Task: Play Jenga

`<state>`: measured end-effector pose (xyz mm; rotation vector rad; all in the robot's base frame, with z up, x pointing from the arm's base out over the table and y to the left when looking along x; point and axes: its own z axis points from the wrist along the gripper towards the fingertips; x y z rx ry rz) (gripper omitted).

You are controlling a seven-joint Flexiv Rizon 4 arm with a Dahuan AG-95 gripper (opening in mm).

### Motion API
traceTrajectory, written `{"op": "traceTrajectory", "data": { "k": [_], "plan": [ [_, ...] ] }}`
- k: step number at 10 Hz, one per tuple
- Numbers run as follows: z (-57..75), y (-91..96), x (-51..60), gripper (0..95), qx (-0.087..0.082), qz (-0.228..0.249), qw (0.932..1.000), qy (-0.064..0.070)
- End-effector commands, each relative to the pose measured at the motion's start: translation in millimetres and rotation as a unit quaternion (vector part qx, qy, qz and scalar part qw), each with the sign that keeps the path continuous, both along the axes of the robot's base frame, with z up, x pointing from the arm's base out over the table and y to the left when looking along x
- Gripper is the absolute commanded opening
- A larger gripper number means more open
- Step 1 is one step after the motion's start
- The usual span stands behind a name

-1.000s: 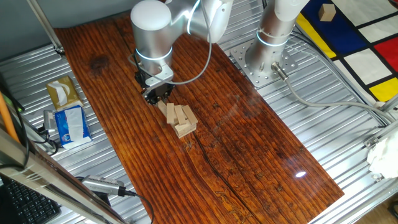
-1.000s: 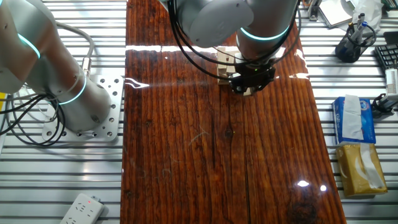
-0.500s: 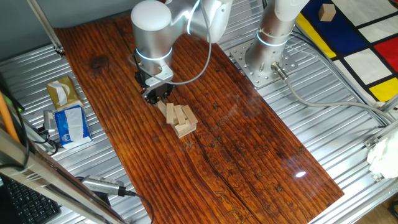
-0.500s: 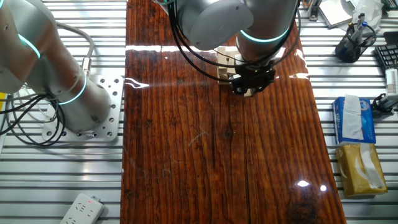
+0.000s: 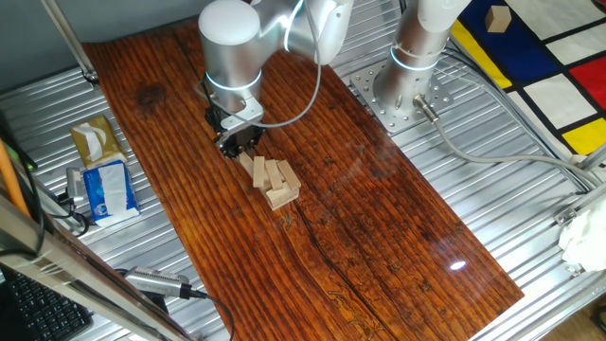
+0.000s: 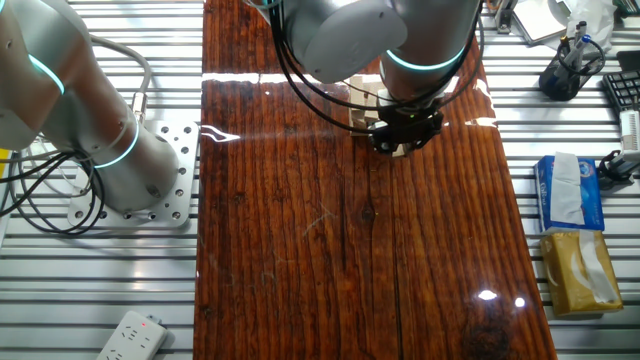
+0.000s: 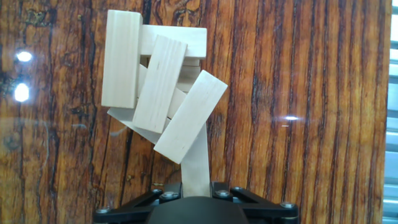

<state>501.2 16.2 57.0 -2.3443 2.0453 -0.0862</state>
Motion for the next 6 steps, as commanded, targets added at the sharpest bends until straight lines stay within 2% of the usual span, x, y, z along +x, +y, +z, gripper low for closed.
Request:
{"op": "traceTrajectory", "data": {
  "k": [1, 6],
  "plan": [
    [-1.0, -0.1, 0.8, 0.0, 0.0, 0.001, 1.0, -0.001],
    [-2.1, -4.4, 1.2, 0.0, 0.0, -0.001, 1.0, -0.003]
  ]
}}
